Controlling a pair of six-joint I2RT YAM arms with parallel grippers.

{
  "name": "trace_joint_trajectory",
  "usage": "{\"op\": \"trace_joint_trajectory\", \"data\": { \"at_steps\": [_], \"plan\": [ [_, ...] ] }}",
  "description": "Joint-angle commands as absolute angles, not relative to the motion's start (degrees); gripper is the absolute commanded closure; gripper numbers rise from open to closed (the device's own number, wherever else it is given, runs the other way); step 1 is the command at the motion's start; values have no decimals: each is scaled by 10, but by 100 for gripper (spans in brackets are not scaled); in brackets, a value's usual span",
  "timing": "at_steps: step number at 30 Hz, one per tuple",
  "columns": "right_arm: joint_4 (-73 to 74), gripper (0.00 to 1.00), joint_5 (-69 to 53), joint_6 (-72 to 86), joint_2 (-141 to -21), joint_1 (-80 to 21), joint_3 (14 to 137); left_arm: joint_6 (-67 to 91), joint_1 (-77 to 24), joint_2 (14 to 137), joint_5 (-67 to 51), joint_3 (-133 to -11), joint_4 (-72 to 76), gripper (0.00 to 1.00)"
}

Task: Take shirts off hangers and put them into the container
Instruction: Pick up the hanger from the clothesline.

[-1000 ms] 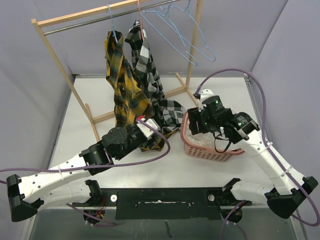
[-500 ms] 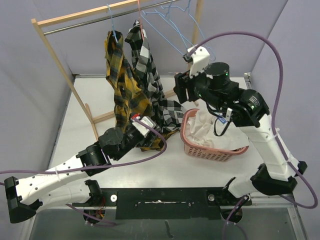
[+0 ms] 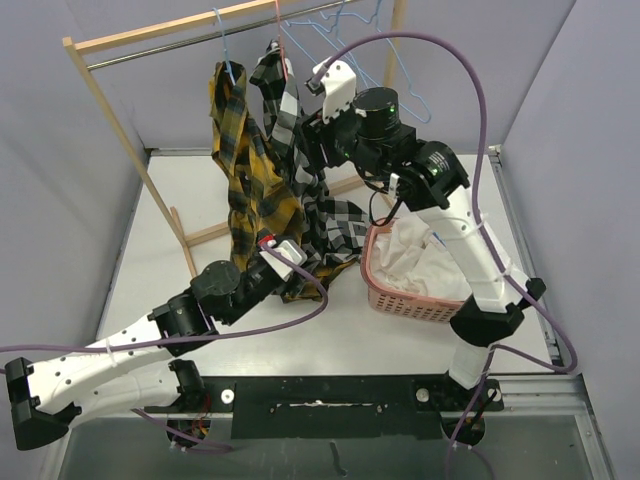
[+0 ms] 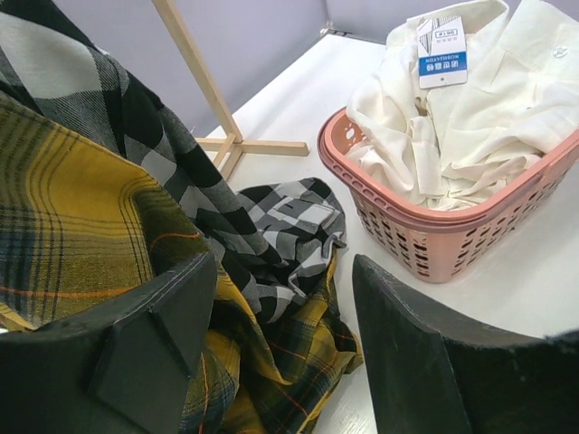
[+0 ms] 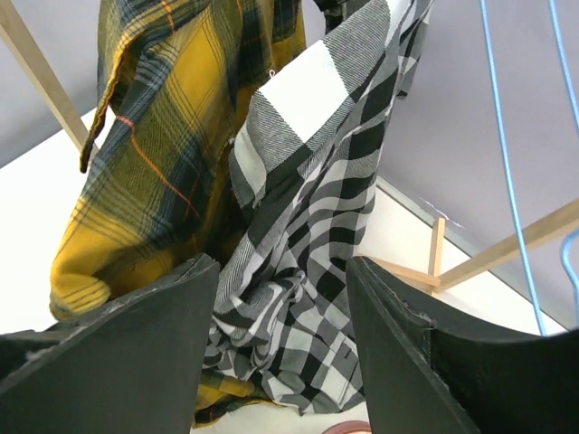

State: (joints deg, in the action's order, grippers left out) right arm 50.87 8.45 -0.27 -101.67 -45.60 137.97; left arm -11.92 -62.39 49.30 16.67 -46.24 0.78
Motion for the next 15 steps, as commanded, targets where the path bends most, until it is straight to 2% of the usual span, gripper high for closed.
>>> {"op": "trace_joint_trajectory", "data": {
  "at_steps": [1, 5, 8, 15],
  "plan": [
    [460, 41, 40, 5, -1032, -432, 1398, -131, -627, 474, 158, -468, 59, 40],
    [442, 43, 3, 28, -1037, -407, 1369, -132, -628, 471, 157, -468, 58, 40],
    [425, 48, -19, 42, -1037, -393, 1347, -134, -628, 467, 158, -467, 60, 40],
    [422, 53, -28, 57, -1048, -390, 1341, -135, -628, 464, 159, -467, 59, 40]
  ]
}}
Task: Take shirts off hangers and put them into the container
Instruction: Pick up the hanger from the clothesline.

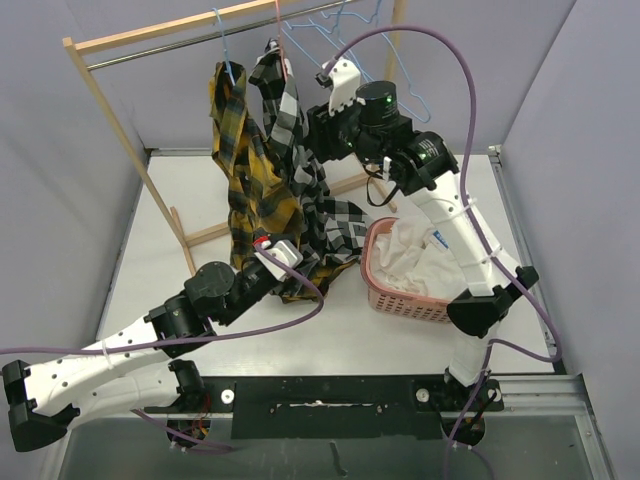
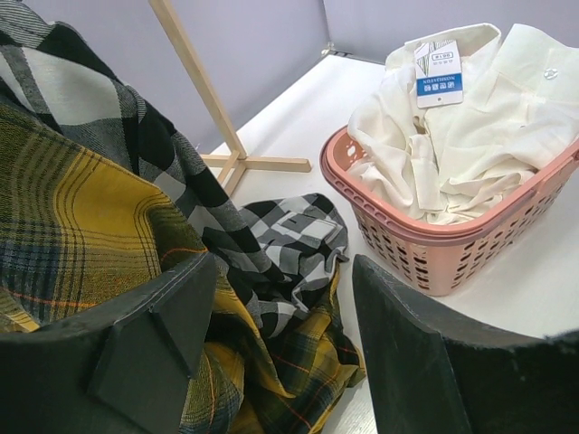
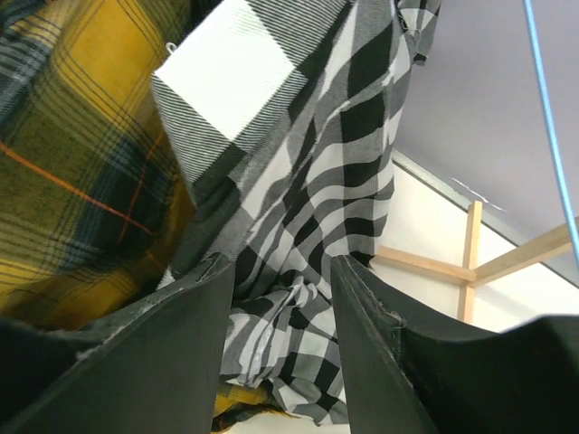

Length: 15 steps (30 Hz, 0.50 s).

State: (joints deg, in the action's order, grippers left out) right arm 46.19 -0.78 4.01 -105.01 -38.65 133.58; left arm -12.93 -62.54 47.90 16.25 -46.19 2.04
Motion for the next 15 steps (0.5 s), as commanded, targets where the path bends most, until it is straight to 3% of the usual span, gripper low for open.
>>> {"op": "trace_joint_trajectory", "data": {
  "at_steps": [1, 8, 15],
  "plan": [
    [421, 53, -29, 59, -1046, -390, 1339, -136, -629, 464, 159, -467, 59, 40],
    [399, 44, 28, 51, -994, -435, 1301, -137, -632, 465, 160, -465, 60, 40],
    [385, 43, 101, 35, -948, -482, 1257, -138, -634, 471, 160, -465, 61, 40]
  ]
}}
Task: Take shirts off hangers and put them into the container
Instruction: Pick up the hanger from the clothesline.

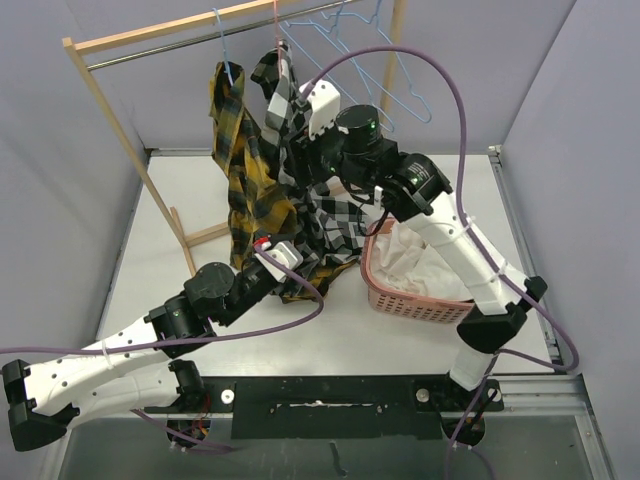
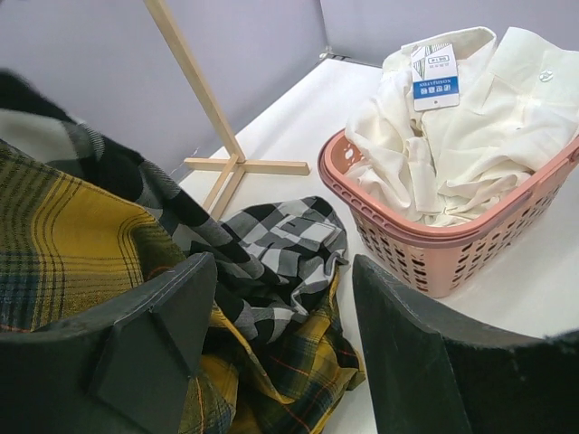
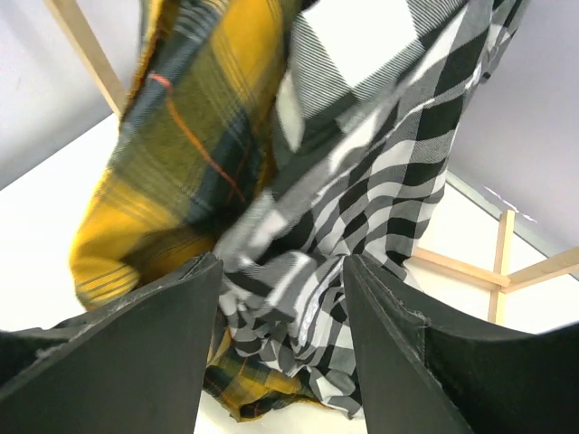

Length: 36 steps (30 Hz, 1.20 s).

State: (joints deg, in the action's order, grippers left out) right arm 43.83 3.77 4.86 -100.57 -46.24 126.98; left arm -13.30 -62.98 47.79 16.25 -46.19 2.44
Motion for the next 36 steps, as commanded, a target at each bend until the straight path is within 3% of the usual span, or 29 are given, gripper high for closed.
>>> {"op": "trace_joint_trajectory", "data": {
  "at_steps": [1, 15, 22, 24, 29, 31, 36],
  "plan": [
    [382, 43, 120, 29, -942, -490, 1252, -139, -633, 472, 160, -465, 61, 40],
    [349, 42, 167, 1, -968, -501, 1233, -142, -634, 476, 163, -464, 61, 40],
    [363, 43, 116, 38, -1016, -458, 1267, -148, -635, 468, 169, -463, 63, 40],
    [367, 48, 114, 47, -1018, -450, 1267, -149, -635, 466, 169, -463, 63, 40],
    [370, 88, 144, 67, -1004, -433, 1252, -149, -635, 467, 167, -464, 63, 40],
    [357, 98, 152, 75, -988, -422, 1232, -149, -634, 468, 167, -464, 63, 40],
    [303, 100, 151, 72, -950, -404, 1187, -151, -635, 469, 167, -464, 63, 39]
  ]
}}
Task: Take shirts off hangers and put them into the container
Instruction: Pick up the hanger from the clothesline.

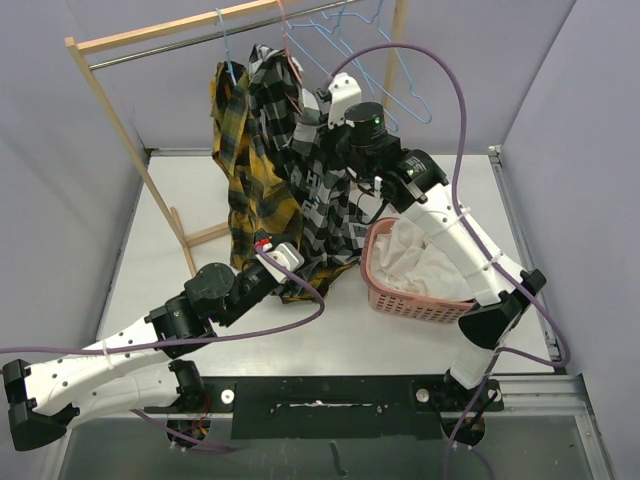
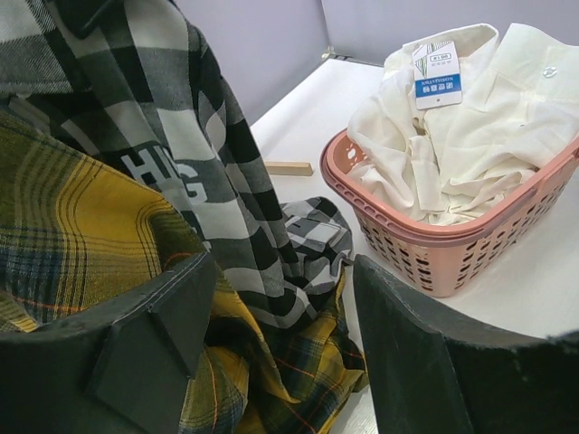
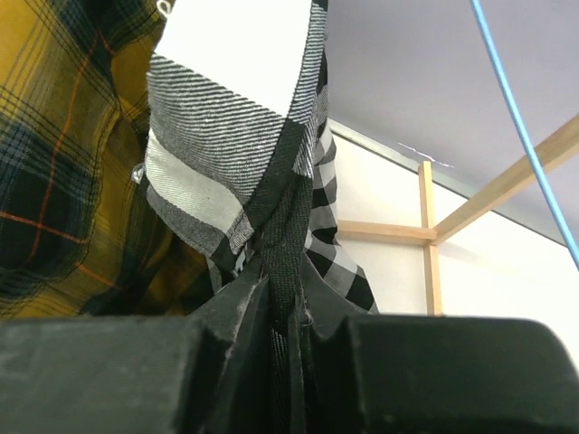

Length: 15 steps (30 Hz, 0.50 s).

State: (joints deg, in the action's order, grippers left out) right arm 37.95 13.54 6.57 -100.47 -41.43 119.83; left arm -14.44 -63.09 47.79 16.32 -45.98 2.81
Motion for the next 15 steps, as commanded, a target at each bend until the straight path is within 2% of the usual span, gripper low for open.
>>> {"op": "trace_joint_trajectory", "data": {
  "at_steps": [1, 15],
  "plan": [
    [295, 100, 152, 68, -945, -405, 1185, -151, -635, 470, 165, -464, 63, 39],
    [202, 100, 148, 39, -895, -405, 1174, -156, -635, 470, 152, -458, 68, 37]
  ]
}}
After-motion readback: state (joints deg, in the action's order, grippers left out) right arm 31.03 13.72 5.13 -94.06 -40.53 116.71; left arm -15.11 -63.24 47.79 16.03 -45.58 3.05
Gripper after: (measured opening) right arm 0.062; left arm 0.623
